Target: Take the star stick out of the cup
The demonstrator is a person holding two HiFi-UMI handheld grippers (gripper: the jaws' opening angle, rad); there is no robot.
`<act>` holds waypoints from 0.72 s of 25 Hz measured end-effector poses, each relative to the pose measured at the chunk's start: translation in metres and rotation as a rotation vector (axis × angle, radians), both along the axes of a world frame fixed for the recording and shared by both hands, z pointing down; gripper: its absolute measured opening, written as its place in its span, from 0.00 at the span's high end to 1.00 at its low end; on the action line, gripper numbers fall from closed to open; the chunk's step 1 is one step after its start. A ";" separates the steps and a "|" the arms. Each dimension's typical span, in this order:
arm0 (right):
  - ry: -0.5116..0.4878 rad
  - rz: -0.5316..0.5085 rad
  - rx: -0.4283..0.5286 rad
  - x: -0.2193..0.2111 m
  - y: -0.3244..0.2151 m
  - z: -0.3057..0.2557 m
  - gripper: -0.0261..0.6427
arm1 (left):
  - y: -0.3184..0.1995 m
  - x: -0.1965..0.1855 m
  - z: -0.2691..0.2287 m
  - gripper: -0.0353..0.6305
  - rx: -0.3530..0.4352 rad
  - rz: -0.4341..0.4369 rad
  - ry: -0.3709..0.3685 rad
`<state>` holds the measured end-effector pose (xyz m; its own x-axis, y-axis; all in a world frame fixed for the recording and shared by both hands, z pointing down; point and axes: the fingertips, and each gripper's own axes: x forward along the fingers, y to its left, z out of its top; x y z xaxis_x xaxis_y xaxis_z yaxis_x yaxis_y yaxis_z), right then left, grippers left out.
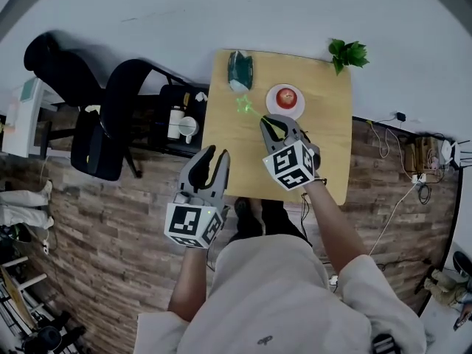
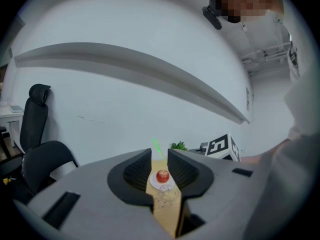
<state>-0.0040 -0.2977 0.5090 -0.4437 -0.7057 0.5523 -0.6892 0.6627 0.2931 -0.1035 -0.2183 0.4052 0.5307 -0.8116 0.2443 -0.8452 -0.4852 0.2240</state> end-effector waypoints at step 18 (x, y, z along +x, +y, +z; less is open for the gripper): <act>-0.301 0.173 0.126 0.024 0.075 -0.105 0.94 | 0.039 0.019 -0.019 0.80 0.065 0.171 0.026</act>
